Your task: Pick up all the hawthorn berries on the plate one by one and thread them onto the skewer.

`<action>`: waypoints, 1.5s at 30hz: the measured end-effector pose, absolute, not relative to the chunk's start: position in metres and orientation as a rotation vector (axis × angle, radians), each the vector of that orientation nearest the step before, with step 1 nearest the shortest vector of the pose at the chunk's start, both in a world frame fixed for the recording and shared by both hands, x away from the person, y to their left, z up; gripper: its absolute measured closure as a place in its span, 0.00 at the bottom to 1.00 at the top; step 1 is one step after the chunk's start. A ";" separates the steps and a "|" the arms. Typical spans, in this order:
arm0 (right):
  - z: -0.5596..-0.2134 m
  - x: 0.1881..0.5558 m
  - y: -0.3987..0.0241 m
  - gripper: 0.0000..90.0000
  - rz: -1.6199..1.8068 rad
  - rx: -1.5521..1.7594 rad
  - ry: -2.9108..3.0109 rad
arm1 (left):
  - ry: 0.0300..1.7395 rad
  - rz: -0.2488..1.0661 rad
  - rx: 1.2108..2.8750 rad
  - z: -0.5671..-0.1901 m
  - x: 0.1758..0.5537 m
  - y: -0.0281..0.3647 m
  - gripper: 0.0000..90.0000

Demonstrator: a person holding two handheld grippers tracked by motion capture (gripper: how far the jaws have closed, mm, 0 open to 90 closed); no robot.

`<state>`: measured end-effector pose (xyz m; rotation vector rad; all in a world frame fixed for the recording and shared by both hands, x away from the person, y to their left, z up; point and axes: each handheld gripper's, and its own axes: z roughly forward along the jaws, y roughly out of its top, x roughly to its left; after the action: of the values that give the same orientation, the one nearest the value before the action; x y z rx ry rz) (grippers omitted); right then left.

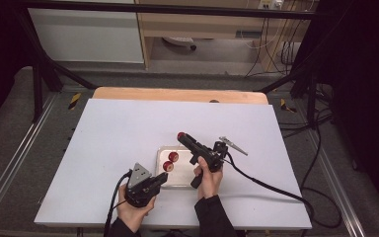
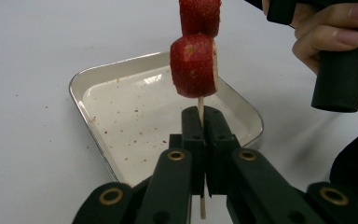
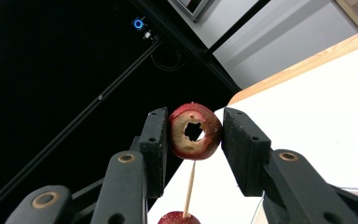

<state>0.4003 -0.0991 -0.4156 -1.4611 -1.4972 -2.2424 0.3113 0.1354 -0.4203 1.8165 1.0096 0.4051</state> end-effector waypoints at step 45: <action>-0.424 0.392 -0.092 0.70 -2.195 -1.507 -1.399 | 1.033 0.411 1.754 -0.422 0.313 0.123 0.98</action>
<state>0.3922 -0.0921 -0.4237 -1.5067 -1.3992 -2.1948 0.3129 0.1233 -0.4216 1.7543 1.0331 0.4107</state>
